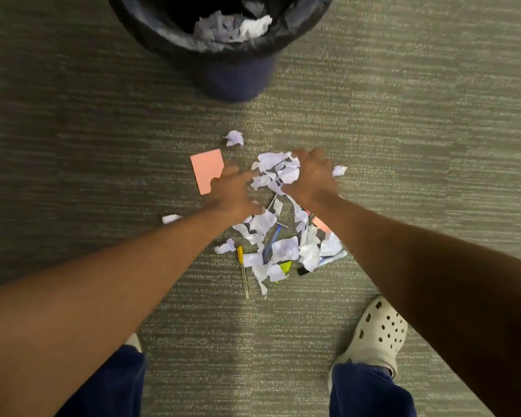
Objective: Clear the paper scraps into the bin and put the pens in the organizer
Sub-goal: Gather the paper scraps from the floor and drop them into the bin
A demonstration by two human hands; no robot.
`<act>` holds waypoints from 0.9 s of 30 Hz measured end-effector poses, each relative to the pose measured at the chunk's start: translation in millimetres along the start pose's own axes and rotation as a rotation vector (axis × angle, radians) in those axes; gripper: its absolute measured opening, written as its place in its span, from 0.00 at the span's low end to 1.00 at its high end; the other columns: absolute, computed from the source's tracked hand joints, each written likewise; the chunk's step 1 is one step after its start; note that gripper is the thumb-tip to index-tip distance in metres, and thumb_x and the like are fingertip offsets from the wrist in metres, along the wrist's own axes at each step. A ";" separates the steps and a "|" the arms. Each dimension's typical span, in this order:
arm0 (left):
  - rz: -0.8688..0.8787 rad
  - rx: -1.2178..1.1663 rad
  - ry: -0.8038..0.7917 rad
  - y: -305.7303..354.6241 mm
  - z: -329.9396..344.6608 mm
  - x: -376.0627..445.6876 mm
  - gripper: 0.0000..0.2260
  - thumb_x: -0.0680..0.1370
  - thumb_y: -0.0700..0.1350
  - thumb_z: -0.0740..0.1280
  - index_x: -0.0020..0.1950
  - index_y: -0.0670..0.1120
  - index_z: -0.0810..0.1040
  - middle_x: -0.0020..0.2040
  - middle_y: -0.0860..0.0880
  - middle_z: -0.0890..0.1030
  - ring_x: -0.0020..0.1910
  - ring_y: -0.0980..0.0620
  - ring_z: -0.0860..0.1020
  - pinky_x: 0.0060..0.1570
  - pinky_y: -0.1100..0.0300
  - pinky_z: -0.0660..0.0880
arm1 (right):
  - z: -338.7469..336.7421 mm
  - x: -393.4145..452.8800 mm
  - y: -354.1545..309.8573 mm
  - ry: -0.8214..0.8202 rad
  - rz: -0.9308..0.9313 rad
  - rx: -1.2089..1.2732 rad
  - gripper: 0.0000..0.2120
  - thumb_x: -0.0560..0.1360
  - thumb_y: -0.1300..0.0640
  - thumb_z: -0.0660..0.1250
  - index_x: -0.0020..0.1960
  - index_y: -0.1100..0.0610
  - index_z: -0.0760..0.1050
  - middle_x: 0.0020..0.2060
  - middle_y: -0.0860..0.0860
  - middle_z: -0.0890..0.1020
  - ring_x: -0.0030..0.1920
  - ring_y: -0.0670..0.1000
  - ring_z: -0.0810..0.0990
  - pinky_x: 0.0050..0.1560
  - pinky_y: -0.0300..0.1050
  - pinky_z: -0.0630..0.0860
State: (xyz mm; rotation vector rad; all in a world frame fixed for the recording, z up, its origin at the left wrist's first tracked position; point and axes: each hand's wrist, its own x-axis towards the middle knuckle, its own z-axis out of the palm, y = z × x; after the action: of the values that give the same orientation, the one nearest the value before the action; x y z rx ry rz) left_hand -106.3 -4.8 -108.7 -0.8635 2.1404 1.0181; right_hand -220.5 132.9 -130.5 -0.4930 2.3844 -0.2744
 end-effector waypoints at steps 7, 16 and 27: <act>0.021 0.229 0.035 -28.6 51.6 22.9 0.39 0.76 0.52 0.78 0.83 0.60 0.63 0.87 0.44 0.44 0.83 0.31 0.55 0.75 0.38 0.72 | 31.1 35.7 -0.8 -0.188 -0.141 -0.319 0.49 0.76 0.49 0.76 0.83 0.40 0.45 0.84 0.53 0.37 0.82 0.71 0.44 0.74 0.75 0.62; -0.038 0.154 0.116 -42.5 63.0 31.9 0.13 0.84 0.34 0.60 0.66 0.40 0.78 0.64 0.40 0.80 0.66 0.41 0.78 0.66 0.53 0.73 | 38.5 24.1 13.0 -0.227 -0.254 -0.471 0.28 0.75 0.74 0.66 0.72 0.56 0.74 0.75 0.59 0.65 0.75 0.63 0.66 0.69 0.57 0.78; -0.512 -1.054 0.286 -9.2 -8.8 -22.6 0.06 0.74 0.37 0.80 0.47 0.39 0.84 0.32 0.54 0.87 0.35 0.53 0.87 0.42 0.59 0.85 | -20.6 -20.1 -23.8 0.031 0.422 0.824 0.15 0.72 0.60 0.80 0.58 0.60 0.86 0.47 0.56 0.87 0.39 0.55 0.84 0.39 0.44 0.79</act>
State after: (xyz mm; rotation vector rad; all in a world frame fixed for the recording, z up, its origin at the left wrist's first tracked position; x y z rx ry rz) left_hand -87.8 -9.9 -91.2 -1.9997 1.3139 1.8013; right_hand -213.5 121.1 -95.8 0.3906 2.0902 -0.9983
